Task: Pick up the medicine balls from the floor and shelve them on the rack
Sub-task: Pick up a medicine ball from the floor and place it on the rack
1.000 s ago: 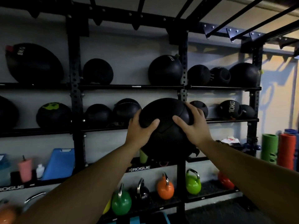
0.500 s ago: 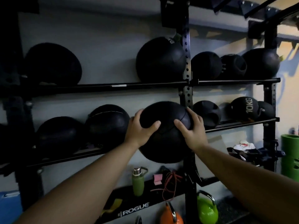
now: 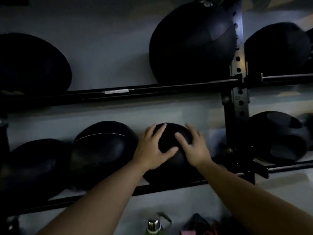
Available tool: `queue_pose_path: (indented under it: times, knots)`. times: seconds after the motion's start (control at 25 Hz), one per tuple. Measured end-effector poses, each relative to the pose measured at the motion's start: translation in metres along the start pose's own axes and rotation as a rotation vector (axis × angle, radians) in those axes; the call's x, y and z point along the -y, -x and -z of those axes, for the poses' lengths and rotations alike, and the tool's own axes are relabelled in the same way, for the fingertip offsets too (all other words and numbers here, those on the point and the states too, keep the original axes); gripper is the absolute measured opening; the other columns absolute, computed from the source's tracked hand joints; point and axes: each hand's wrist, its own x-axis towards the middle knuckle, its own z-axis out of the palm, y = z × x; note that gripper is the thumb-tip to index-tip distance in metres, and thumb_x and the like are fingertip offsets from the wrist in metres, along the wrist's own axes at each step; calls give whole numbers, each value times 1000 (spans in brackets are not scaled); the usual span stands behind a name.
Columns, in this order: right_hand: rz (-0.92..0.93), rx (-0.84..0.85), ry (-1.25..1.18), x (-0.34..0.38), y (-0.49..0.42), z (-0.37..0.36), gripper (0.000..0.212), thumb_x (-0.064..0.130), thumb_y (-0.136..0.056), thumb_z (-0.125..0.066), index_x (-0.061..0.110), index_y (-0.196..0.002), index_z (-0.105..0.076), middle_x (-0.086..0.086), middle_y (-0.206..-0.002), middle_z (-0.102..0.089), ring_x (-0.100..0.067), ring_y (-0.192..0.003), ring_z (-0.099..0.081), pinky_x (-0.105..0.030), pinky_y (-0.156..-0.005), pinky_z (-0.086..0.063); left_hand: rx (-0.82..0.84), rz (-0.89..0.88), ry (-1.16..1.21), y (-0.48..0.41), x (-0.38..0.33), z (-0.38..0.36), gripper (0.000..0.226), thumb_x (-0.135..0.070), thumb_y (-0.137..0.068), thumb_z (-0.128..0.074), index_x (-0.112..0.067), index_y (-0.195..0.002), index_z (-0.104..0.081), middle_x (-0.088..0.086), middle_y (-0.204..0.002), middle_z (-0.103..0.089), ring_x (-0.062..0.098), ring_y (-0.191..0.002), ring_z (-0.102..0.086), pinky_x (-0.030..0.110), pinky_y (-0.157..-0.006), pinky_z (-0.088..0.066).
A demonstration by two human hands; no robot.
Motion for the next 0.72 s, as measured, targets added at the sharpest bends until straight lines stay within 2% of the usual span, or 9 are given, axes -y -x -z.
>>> queue_pose_path:
  times: [0.12,0.2,0.28,0.48,0.6,0.72]
  knots:
    - [-49,123,-67,-36,-66,-5,95,96,-71,-48,36,-145,-57,-5,-142,-63,-23,-130,-58,-37,-108,-47,-25,32,32,-52,15,-35,87,-84,-73,-55,-33,-143,-64,-4,-148,-60,19,-139,-54,44,-116,-43]
    - [-46,137,-71,-55,-92,-9,71,86,-81,-52,34,-124,-72,2,-121,-74,-17,-114,-68,-27,-91,-53,14,88,111,-78,26,-49,86,-83,-66,-59,-33,-135,-71,-6,-140,-66,15,-131,-60,41,-113,-46]
    - [-57,80,-93,-69,-105,-19,49,73,-89,-58,32,-108,-77,9,-104,-77,-10,-99,-70,-21,-78,-51,-43,136,172,-94,42,-61,77,-79,-62,-62,-33,-122,-78,-8,-130,-73,13,-124,-65,38,-111,-49]
    - [-57,17,-108,-83,-138,-31,39,58,-92,-66,22,-95,-81,5,-92,-78,-11,-90,-71,-29,-80,-53,-123,144,265,-125,60,-70,36,-73,-62,-67,-46,-84,-77,-20,-100,-79,5,-106,-72,30,-102,-54]
    - [-68,-28,-126,-86,-144,-35,35,53,-91,-68,21,-92,-81,6,-88,-78,-8,-87,-71,-27,-78,-53,-126,123,285,-130,59,-67,28,-67,-66,-71,-46,-82,-77,-20,-97,-79,4,-103,-73,31,-102,-55]
    - [-68,-41,-149,-86,-131,-35,31,56,-88,-67,28,-87,-80,17,-81,-77,4,-78,-69,-18,-67,-48,-114,108,263,-116,57,-68,44,-74,-63,-67,-42,-92,-79,-13,-106,-80,8,-109,-72,30,-102,-53]
